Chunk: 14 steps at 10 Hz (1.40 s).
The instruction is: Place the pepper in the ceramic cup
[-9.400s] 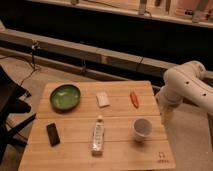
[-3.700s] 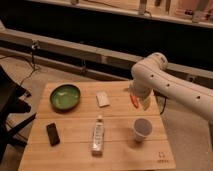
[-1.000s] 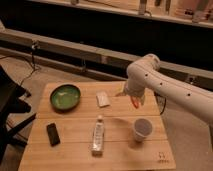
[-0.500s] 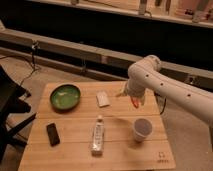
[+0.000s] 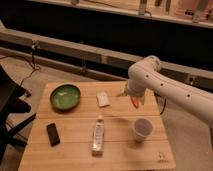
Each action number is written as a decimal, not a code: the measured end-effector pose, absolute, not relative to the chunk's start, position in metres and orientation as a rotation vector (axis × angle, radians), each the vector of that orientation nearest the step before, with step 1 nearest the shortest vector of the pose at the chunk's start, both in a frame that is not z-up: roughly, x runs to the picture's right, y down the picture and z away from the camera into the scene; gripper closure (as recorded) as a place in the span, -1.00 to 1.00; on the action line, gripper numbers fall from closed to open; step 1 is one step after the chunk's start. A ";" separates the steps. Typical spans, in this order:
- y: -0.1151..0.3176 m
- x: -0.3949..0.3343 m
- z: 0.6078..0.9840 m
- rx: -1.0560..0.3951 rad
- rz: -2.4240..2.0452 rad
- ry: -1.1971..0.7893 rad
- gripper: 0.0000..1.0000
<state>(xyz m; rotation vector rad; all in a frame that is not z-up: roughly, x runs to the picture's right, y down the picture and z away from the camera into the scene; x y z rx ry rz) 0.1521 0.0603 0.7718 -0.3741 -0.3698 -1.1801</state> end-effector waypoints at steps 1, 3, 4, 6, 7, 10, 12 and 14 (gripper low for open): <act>0.060 0.154 0.777 -0.369 -1.182 -0.369 -0.60; 0.061 0.160 0.786 -0.359 -1.184 -0.359 -0.60; 0.061 0.162 0.791 -0.349 -1.192 -0.347 -0.60; 0.059 0.165 0.803 -0.330 -1.209 -0.306 -0.60; 0.054 0.171 0.813 -0.321 -1.216 -0.277 -0.60; 0.037 0.186 0.841 -0.320 -1.212 -0.241 -0.60; 0.032 0.202 0.853 -0.345 -1.181 -0.235 -0.60; 0.032 0.209 0.862 -0.367 -1.164 -0.236 -0.60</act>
